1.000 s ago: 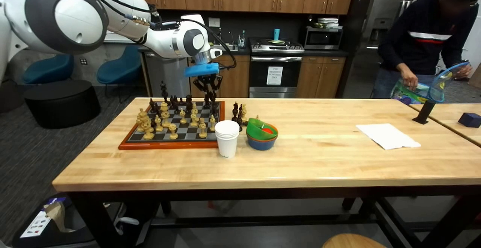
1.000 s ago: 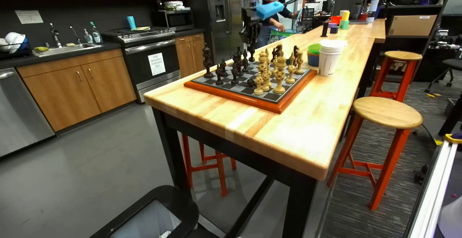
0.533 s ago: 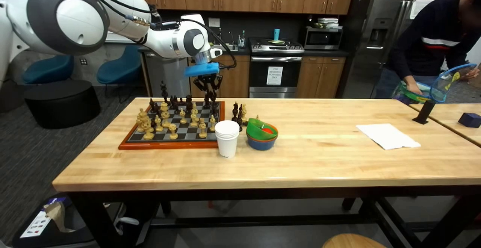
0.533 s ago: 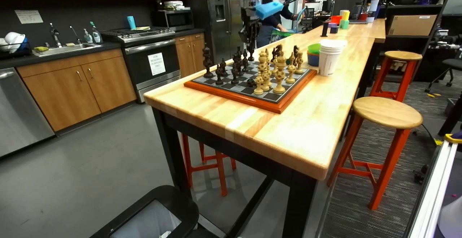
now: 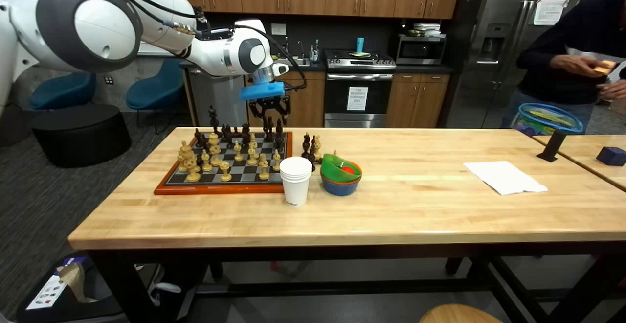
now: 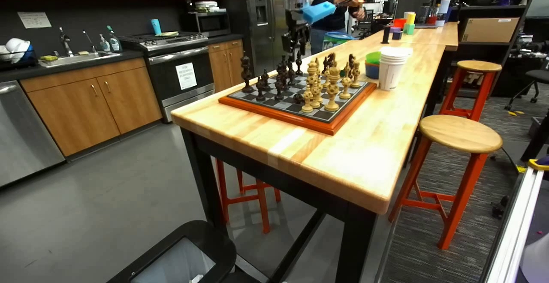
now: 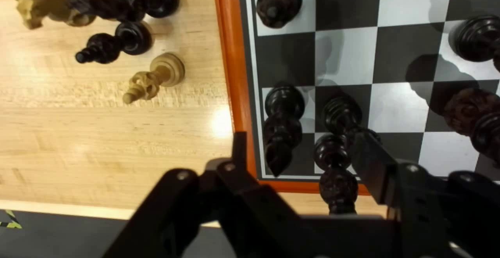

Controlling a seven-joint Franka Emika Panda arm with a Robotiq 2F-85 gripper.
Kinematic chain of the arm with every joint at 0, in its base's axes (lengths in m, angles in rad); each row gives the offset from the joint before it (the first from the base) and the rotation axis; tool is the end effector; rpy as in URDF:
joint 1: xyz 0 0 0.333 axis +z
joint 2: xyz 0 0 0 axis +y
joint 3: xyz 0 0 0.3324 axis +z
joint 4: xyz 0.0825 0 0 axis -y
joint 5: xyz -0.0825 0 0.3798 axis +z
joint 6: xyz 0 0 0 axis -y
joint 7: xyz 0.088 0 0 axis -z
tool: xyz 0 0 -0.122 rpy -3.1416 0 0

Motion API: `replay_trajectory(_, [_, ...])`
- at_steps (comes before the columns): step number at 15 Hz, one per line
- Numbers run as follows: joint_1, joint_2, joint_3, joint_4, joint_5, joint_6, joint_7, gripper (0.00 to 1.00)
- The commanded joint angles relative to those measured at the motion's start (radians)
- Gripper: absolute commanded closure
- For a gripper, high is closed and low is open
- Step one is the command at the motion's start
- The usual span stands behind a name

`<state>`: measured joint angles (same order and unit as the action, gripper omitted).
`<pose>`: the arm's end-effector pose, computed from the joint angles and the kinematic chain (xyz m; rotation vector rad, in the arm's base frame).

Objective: Move one yellow chess piece one step forward, then move one black piece to the right back corner of the chess board

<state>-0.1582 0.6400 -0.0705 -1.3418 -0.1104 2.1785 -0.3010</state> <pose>0.7378 -0.1649 0.3732 2.9411 0.2129 0.2293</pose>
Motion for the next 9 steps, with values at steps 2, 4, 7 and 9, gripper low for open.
replay_trajectory(2, [0.003, -0.003, -0.005, 0.005, -0.016, 0.003, 0.018, 0.00])
replay_trajectory(4, [-0.005, -0.009, -0.006, -0.005, -0.011, 0.007, 0.016, 0.00])
replay_trajectory(7, [-0.008, -0.007, -0.009, -0.004, -0.012, 0.006, 0.024, 0.27])
replay_trajectory(9, [-0.004, -0.007, -0.010, -0.004, -0.013, 0.004, 0.033, 0.39])
